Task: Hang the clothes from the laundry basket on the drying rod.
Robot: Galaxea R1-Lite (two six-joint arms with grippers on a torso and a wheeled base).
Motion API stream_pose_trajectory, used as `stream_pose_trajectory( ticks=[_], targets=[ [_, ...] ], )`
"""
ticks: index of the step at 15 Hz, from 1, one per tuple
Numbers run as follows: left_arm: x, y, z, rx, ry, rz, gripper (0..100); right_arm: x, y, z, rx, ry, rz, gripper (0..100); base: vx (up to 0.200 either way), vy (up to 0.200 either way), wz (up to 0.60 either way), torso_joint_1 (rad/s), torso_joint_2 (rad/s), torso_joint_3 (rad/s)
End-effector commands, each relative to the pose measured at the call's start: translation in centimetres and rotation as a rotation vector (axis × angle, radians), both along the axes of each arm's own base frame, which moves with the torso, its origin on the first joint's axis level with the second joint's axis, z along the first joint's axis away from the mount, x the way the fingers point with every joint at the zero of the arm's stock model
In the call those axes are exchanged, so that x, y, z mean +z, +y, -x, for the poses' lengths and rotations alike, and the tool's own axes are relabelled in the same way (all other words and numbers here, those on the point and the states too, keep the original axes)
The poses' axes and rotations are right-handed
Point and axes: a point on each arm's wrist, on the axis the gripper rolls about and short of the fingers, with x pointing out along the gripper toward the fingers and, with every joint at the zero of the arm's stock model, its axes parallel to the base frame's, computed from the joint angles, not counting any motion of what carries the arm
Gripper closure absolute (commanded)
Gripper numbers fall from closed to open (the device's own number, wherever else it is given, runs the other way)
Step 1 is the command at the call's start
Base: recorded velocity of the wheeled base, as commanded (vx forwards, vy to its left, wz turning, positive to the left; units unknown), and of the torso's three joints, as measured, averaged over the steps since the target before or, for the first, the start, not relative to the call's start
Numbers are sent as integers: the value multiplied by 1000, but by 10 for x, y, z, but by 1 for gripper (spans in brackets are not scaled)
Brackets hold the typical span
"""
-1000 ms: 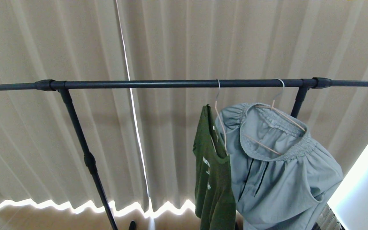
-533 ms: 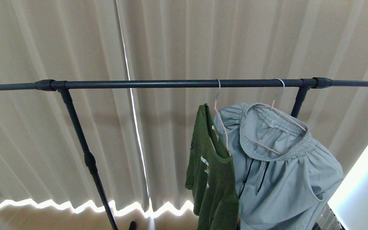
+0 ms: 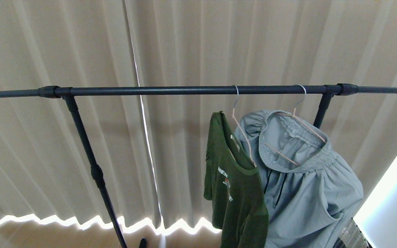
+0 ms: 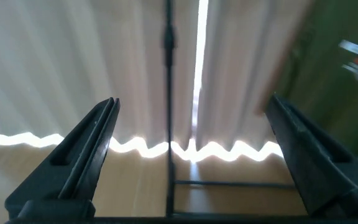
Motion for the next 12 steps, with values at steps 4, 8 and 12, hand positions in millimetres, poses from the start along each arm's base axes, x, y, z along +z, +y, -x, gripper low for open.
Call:
stream_pose_trajectory(
  ticks=[4, 8, 12],
  targets=[
    [-1, 0, 6, -5, -81, 27, 0, -2, 2, 7, -90, -80, -7, 0, 0, 0, 0, 0, 0, 0],
    [-1, 0, 6, -4, -84, 31, 0, -2, 3, 7, -27, -86, -56, 0, 0, 0, 0, 0, 0, 0],
    [-1, 0, 6, -4, -84, 31, 0, -3, 6, 7, 89, -78, -19, 0, 0, 0, 0, 0, 0, 0]
  ],
)
